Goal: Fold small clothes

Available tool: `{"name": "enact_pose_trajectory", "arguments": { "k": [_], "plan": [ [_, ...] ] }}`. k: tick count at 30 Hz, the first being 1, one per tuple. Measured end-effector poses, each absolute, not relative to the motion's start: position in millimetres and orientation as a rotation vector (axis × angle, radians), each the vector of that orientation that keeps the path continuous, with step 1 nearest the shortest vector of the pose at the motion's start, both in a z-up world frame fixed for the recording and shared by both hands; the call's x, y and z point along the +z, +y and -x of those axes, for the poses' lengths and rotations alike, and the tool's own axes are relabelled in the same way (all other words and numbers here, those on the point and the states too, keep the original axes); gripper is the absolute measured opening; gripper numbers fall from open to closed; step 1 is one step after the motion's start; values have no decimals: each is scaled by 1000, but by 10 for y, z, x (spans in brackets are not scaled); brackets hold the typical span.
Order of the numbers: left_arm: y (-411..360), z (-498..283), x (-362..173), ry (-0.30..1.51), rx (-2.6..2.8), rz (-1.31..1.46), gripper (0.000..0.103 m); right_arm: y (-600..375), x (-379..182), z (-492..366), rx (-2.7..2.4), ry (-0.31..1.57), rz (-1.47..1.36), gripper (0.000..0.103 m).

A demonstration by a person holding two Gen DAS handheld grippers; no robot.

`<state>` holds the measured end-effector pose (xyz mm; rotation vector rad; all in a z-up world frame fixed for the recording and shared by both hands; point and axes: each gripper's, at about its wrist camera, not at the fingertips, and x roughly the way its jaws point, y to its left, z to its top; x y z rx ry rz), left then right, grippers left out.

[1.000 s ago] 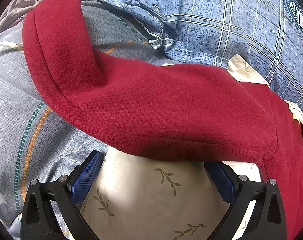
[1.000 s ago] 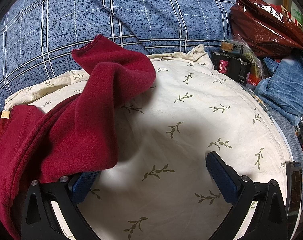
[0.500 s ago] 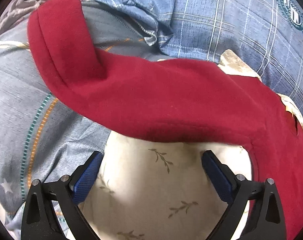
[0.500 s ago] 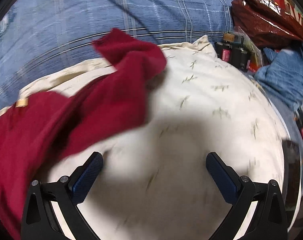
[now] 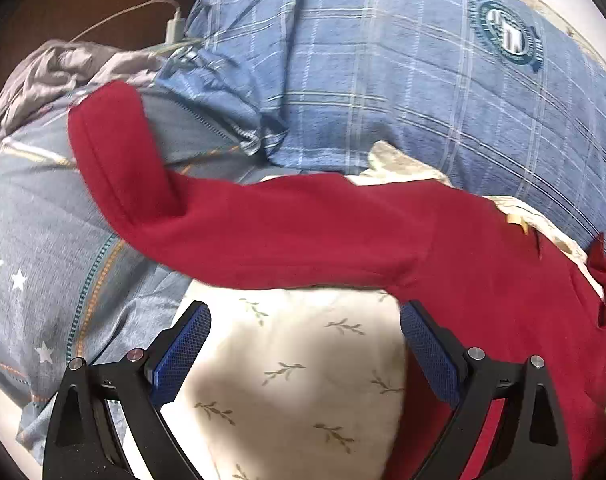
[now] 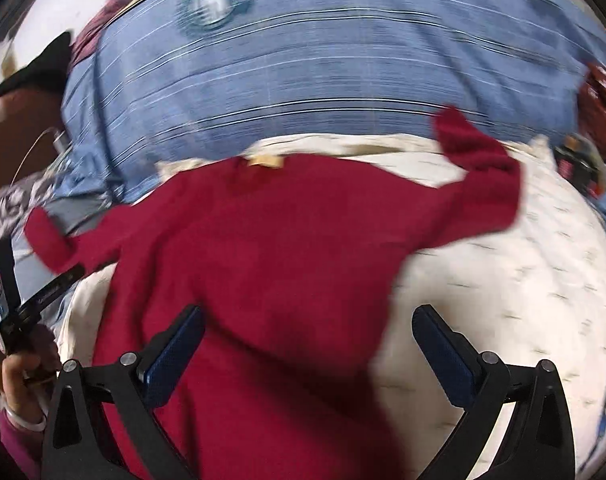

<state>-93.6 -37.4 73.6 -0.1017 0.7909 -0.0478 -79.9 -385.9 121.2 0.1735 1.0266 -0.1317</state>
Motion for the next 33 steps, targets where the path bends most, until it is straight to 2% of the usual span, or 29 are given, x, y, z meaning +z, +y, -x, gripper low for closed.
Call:
{"name": "enact_pose_trajectory", "arguments": {
  "k": [8, 16, 33],
  "plan": [
    [-528, 998, 782, 780, -74, 46, 96, -3430, 950, 589, -72, 1010, -56, 103],
    [-774, 976, 729, 783, -76, -25, 96, -3524, 891, 561, -46, 956, -109, 103],
    [-1178, 951, 720, 772, -168, -89, 96, -3665, 683, 449, -132, 976, -124, 103]
  ]
}}
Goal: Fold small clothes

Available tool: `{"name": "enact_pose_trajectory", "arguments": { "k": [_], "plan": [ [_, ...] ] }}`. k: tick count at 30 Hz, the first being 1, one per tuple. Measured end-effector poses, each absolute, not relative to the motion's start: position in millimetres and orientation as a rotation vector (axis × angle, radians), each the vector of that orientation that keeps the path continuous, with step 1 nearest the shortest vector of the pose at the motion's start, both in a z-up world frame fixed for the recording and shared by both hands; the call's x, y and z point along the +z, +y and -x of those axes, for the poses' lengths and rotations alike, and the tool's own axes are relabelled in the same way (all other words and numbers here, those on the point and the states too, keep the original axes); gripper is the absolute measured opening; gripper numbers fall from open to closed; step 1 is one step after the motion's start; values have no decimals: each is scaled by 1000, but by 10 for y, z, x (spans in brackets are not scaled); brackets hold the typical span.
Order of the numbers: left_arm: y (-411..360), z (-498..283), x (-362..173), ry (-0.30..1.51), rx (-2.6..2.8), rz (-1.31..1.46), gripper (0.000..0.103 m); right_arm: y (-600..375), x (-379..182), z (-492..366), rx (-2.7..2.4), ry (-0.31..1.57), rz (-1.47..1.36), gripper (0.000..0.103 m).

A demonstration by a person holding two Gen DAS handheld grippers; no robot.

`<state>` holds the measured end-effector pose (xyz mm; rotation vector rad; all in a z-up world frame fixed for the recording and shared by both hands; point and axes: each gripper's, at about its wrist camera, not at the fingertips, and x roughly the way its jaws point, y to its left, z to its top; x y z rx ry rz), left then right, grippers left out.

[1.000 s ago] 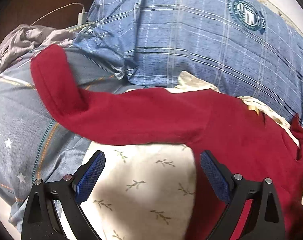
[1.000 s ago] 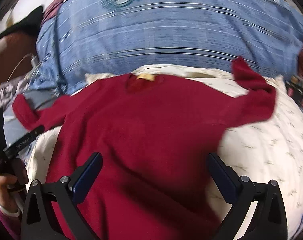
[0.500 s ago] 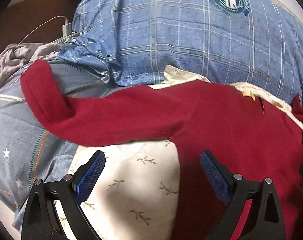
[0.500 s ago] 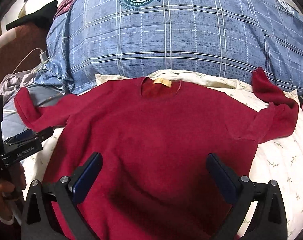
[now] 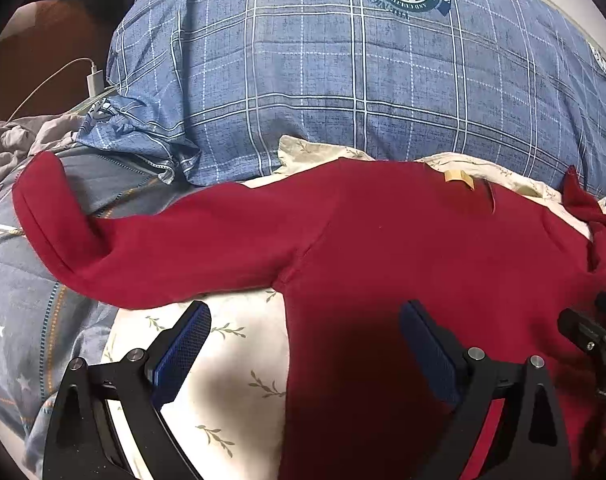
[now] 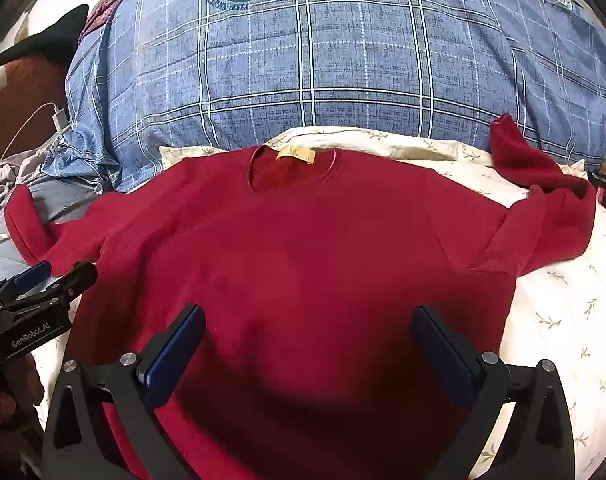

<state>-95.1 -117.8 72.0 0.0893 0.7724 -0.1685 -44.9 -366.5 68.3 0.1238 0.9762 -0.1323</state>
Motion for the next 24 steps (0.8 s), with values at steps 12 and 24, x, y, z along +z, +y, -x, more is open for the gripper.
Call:
{"name": "enact_pose_trajectory", "arguments": {
  "k": [12, 24],
  "plan": [
    [-1183, 936, 683, 781, -187, -74, 96, -3651, 659, 438, -146, 991, -136, 103],
    [-1136, 935, 687, 772, -188, -43, 96, -3662, 684, 449, -161, 990, -161, 103]
  ]
}}
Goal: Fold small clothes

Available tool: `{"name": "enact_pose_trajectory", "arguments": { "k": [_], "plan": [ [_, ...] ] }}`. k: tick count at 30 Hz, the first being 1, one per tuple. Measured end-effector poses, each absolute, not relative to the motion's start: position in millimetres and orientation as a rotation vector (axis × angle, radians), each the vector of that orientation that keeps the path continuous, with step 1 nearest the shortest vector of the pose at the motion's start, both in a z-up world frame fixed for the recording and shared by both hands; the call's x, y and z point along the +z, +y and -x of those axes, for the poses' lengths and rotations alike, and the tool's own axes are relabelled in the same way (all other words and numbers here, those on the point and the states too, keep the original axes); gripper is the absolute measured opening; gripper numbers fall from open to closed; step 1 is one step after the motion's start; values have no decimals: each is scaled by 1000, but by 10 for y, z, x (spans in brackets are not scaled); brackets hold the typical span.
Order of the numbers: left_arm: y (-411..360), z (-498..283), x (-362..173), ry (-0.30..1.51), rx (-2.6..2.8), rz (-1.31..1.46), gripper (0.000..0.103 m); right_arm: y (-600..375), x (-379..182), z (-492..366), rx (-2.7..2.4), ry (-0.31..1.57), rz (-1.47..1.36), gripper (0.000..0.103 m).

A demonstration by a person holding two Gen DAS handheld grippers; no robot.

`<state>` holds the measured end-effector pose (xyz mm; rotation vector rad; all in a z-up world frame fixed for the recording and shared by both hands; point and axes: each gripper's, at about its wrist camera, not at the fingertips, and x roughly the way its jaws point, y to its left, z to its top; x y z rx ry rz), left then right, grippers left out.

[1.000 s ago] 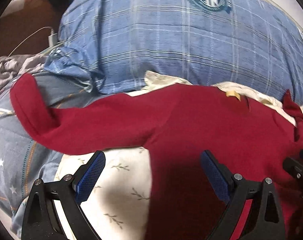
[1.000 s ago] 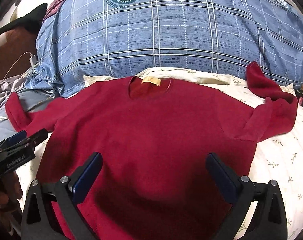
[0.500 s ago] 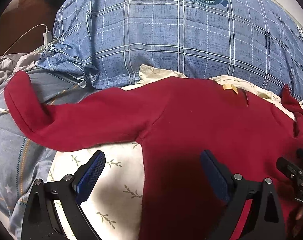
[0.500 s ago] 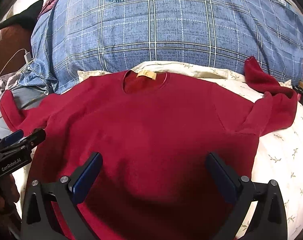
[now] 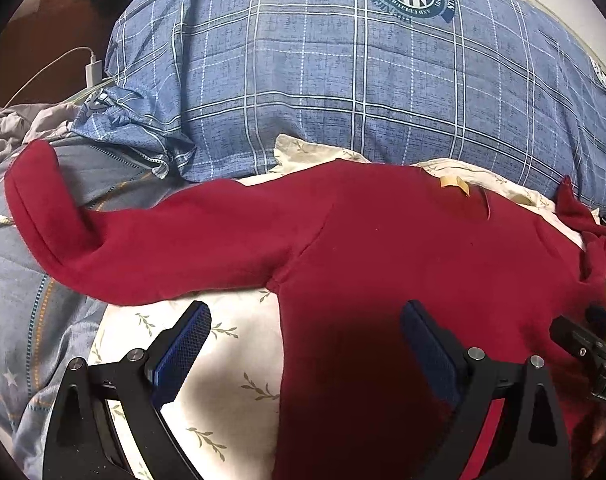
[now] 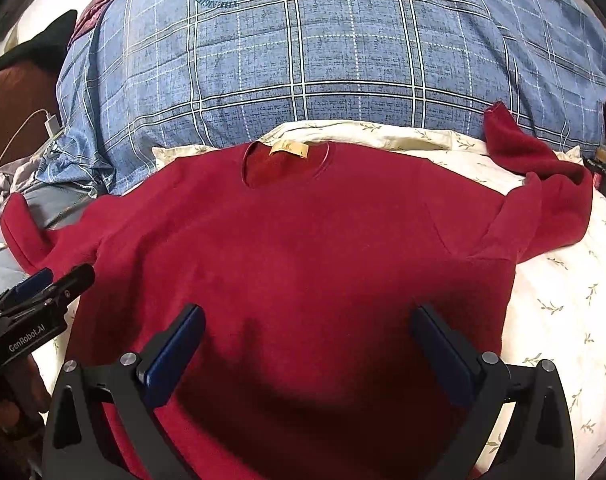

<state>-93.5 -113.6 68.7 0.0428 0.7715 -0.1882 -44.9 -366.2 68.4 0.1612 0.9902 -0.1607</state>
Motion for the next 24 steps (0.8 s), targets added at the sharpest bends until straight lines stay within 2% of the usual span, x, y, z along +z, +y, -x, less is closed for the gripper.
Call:
{"name": "enact_pose_trajectory", "arguments": {
  "k": [24],
  "plan": [
    [-1110, 887, 650, 775, -167, -39, 96, -3697, 634, 457, -205, 970, -195, 103]
  ]
}}
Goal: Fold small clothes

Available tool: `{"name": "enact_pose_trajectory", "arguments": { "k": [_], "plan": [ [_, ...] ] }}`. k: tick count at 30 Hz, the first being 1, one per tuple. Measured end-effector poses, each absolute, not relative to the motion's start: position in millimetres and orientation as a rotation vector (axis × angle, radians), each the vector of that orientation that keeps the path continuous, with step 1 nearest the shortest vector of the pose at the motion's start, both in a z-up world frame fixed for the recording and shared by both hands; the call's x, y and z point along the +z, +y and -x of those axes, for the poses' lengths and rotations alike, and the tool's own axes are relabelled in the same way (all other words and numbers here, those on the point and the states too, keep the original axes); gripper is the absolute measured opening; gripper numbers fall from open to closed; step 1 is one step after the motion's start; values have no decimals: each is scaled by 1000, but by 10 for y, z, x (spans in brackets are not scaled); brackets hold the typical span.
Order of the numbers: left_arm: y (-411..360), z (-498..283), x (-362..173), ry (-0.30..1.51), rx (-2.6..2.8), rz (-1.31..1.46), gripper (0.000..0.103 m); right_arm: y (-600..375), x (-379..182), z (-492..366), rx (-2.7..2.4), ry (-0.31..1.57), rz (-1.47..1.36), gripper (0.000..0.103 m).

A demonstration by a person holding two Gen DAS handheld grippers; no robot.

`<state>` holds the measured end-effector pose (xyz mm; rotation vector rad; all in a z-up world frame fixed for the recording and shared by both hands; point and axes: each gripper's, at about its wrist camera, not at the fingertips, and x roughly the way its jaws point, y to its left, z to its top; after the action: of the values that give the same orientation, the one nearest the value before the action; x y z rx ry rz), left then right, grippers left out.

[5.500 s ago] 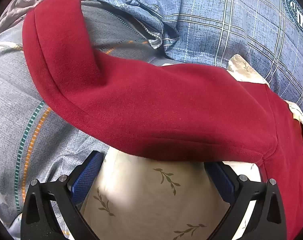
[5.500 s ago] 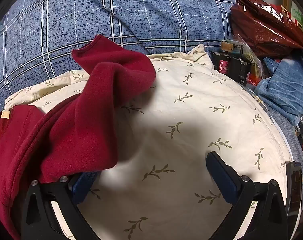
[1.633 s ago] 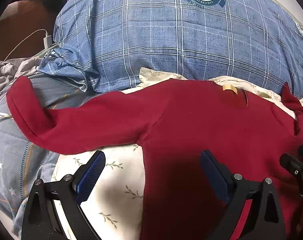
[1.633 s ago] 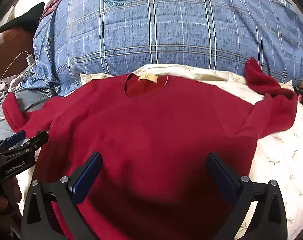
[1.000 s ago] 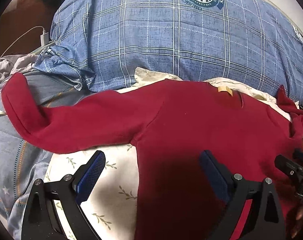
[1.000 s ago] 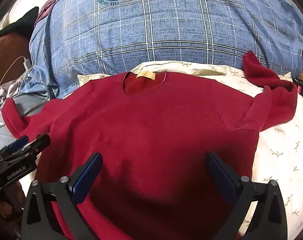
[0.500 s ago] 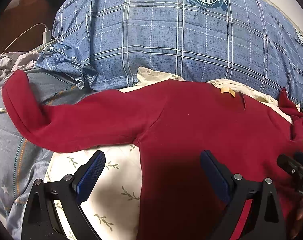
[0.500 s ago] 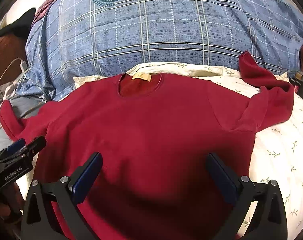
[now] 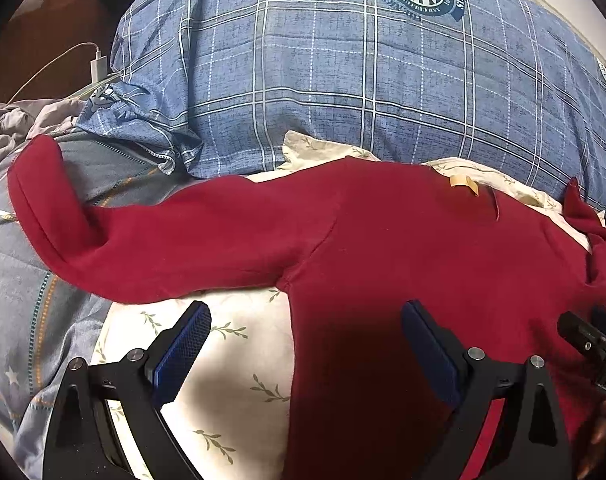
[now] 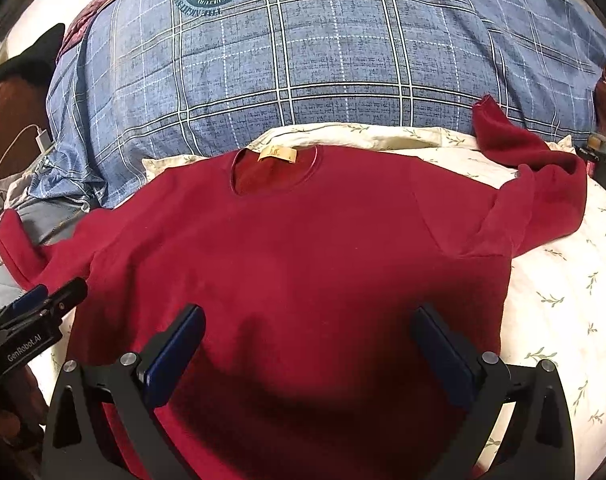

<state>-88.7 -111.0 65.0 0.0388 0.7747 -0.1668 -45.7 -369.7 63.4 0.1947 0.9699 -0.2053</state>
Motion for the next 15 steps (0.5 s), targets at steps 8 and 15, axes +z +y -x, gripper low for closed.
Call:
{"name": "enact_pose_trajectory", "arguments": {
  "k": [8, 15],
  "plan": [
    [-1066, 871, 644, 773, -158, -25, 96, -3696, 614, 477, -206, 967, -197, 103],
    [-917, 860, 711, 751, -119, 14, 96, -3685, 645, 489, -193, 961, -202, 103]
  ]
}}
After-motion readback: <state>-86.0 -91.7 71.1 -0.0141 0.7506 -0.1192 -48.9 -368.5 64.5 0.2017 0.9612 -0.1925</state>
